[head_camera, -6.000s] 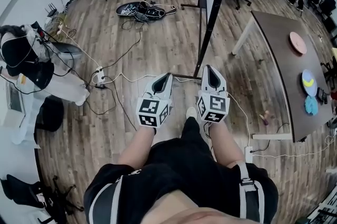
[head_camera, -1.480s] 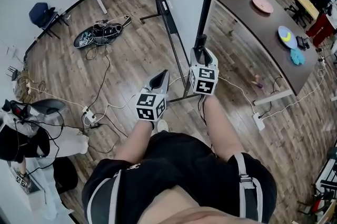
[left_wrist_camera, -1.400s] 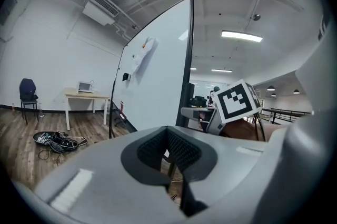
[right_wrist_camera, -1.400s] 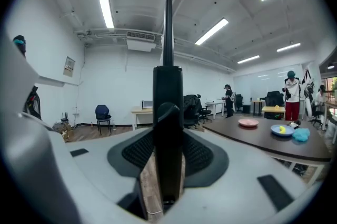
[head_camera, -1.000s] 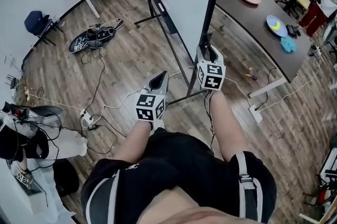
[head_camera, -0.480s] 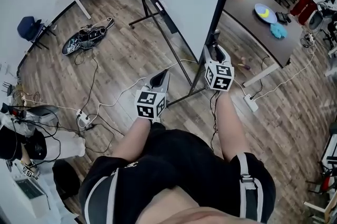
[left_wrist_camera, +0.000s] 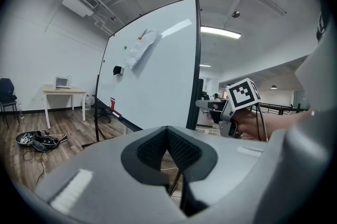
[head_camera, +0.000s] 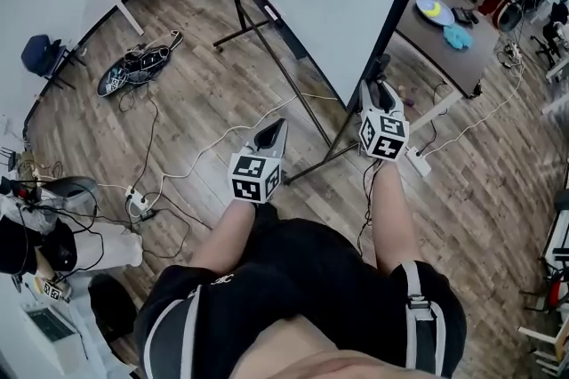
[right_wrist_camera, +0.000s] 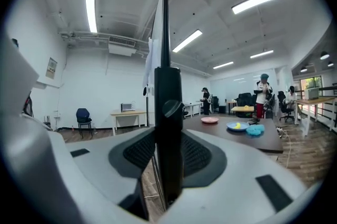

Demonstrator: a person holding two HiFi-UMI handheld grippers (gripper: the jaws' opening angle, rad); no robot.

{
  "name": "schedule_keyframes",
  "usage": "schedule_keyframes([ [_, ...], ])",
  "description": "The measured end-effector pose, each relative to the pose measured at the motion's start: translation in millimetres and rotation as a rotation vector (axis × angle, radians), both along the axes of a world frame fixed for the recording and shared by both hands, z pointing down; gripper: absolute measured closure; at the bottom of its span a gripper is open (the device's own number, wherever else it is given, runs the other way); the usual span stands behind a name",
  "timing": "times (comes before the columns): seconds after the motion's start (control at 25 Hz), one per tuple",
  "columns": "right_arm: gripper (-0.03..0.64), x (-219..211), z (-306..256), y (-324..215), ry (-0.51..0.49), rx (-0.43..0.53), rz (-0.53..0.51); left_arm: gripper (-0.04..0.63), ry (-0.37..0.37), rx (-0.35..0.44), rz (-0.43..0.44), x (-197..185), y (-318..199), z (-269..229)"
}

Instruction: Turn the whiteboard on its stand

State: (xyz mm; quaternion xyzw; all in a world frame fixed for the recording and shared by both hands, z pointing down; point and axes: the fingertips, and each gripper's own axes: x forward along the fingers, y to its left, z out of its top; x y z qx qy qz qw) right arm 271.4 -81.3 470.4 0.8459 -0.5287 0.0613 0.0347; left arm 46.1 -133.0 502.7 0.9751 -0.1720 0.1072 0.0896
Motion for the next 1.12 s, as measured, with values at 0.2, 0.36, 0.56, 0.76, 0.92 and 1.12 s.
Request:
schedule_keyframes([
  [0.2,0.474,3,-1,30,-0.006,-0.002,0.039,0.586,0.011,-0.025,0.019,-1,20,6],
  [0.36,0.476,7,-2,50,-0.007,0.003,0.070,0.586,0.009,-0.027,0.054,1,36,11],
  [0.56,0.482,12,2,69,-0.013,0.000,0.110,0.586,0.020,-0.019,0.072,2,41,7],
  [0.76,0.483,19,1,79,-0.026,-0.006,0.131,0.586,0.021,-0.020,0.074,-1,41,7],
  [0.92,0.485,20,-1,80,-0.044,-0.017,0.143,0.587,0.021,-0.026,0.075,-7,40,5],
  [1.12,0.525,12,-1,85,-0.054,-0.015,0.151,0.586,0.023,-0.023,0.086,-9,46,3],
])
